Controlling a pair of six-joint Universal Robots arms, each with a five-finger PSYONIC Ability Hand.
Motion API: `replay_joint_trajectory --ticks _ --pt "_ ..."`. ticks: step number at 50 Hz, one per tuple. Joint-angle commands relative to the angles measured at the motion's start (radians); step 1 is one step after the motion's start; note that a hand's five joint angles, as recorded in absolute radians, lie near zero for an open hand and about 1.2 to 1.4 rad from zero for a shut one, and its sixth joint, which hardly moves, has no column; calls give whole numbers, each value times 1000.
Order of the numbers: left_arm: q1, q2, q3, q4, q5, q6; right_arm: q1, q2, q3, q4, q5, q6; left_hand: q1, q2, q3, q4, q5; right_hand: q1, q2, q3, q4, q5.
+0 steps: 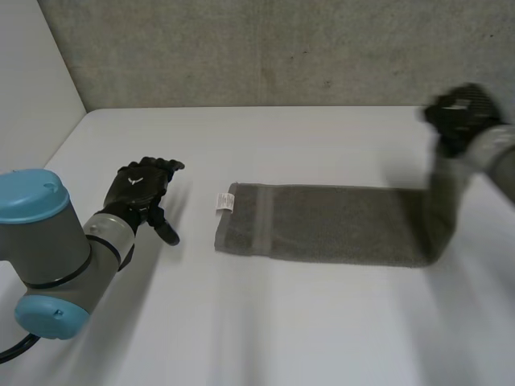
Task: Fold the towel.
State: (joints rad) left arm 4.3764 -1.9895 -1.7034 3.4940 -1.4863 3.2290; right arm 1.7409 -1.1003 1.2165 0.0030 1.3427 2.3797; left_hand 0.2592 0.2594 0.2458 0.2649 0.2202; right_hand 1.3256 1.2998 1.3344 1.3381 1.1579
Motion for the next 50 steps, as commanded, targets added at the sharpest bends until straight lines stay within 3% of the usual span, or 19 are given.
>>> replay_joint_trajectory --ticks 1,3,4,5,7,11,12,13,16,18,30,32,34,35,37,38,39,41,50 --pt "-5 -2 -1 0 1 2 401 114 -14 -95 -2 38 -81 -81 -67 -87 -216 71 96 62 58 64" --pt "-8 -3 -1 0 1 2 459 152 -14 -110 0 41 -81 -81 -67 -87 -216 71 96 62 58 64" --pt "-9 -6 -1 0 3 2 504 184 -14 -115 12 41 -81 -81 -67 -87 -216 -91 -65 -100 -104 -98" --pt "-9 -6 -1 0 3 2 505 185 -14 -115 12 41 -81 -81 -67 -87 -216 -93 -67 -102 -105 -100" --pt "-9 -9 -1 0 1 3 537 212 4 -113 19 42 -81 -81 -67 -87 -216 -511 -485 -520 -524 -518" --pt "-9 -9 -7 0 3 3 531 211 34 -109 21 47 -81 -81 -67 -87 -216 -665 -639 -674 -678 -672" --pt "-9 -9 -10 0 4 3 523 201 57 -109 27 53 -81 -81 -67 -87 -216 -869 -843 -877 -881 -875" --pt "-9 -9 -10 0 5 3 523 201 57 -109 27 53 -81 -81 -67 -87 -216 -871 -845 -880 -883 -878" --pt "-9 -9 -10 0 5 3 448 134 107 -101 64 85 -81 -81 -67 -87 -216 -1062 -1036 -1070 -1074 -1068" --pt "-11 -9 -9 2 5 3 318 58 184 -97 93 137 -81 -81 -67 -87 -216 -1151 -1125 -1160 -1164 -1158" --pt "-67 -15 10 10 5 8 140 -16 476 -135 27 210 -81 -81 -67 -87 -216 -1151 -1125 -1160 -1164 -1158" --pt "-78 -17 8 16 5 8 124 -10 499 -156 21 210 -81 -81 -67 -87 -216 -1038 -1012 -1047 -1051 -1045" --pt "-89 -18 8 19 5 8 95 -9 532 -202 16 210 -81 -81 -67 -87 -216 -696 -671 -705 -709 -703" --pt "-98 -20 8 22 5 8 95 -9 532 -202 16 210 -81 -81 -67 -87 -216 -695 -669 -703 -707 -701" --pt "-103 -18 7 22 3 8 75 -9 546 -227 16 213 -81 -81 -67 -87 -216 -265 -239 -274 -278 -272" --pt "-106 -18 5 22 3 8 75 -9 546 -227 16 213 -81 -81 -67 -87 -216 -263 -237 -272 -275 -270" --pt "-107 -15 4 22 3 8 66 -9 546 -232 16 217 -81 -81 -67 -87 -216 -19 7 -28 -31 -26" --pt "-107 -9 4 20 0 8 56 -15 548 -232 19 217 -81 -81 -67 -87 -216 70 96 61 57 63" --pt "-135 35 10 10 -3 2 -12 -150 617 -186 13 175 -81 -81 -67 -87 -216 71 96 62 58 64"
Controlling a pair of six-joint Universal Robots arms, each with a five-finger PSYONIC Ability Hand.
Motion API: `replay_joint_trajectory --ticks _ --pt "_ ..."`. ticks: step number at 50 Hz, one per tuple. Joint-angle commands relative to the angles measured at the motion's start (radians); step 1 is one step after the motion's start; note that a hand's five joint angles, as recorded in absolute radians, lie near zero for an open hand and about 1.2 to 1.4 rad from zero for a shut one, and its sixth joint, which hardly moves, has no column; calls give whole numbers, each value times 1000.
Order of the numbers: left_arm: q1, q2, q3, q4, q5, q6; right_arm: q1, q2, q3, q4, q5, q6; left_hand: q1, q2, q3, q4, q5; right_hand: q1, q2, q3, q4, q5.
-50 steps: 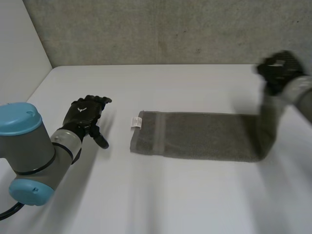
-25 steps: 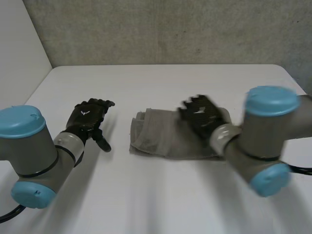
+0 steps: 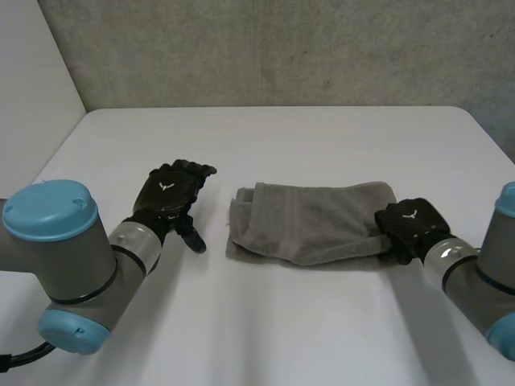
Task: Fold the towel.
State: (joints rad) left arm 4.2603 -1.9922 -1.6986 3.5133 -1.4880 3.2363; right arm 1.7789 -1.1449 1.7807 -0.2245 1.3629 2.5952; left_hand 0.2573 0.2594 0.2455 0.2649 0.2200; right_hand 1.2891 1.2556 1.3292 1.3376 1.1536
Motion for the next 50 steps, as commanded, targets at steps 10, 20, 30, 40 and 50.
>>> replay_joint_trajectory --ticks 10,20,30,40,50 --pt "-22 112 69 -11 -2 -13 -170 -159 -26 183 -34 -398 -79 -81 -67 -87 -216 107 141 67 59 68" --pt "-54 99 177 -56 -11 -116 191 -134 -201 186 -47 -296 -79 -81 -67 -87 -216 107 141 67 59 68" --pt "-74 76 204 -94 -28 -211 467 -27 -244 188 -4 -161 -79 -81 -67 -87 -216 -817 -783 -857 -865 -856" --pt "-143 -17 284 -140 -28 -213 266 -168 -227 194 85 185 -73 -75 -61 -81 -210 -1115 -1081 -1155 -1163 -1154" --pt "-253 -180 441 -249 -29 -211 191 -160 -184 189 58 296 -64 -67 -53 -72 -202 -1115 -1081 -1155 -1163 -1154"
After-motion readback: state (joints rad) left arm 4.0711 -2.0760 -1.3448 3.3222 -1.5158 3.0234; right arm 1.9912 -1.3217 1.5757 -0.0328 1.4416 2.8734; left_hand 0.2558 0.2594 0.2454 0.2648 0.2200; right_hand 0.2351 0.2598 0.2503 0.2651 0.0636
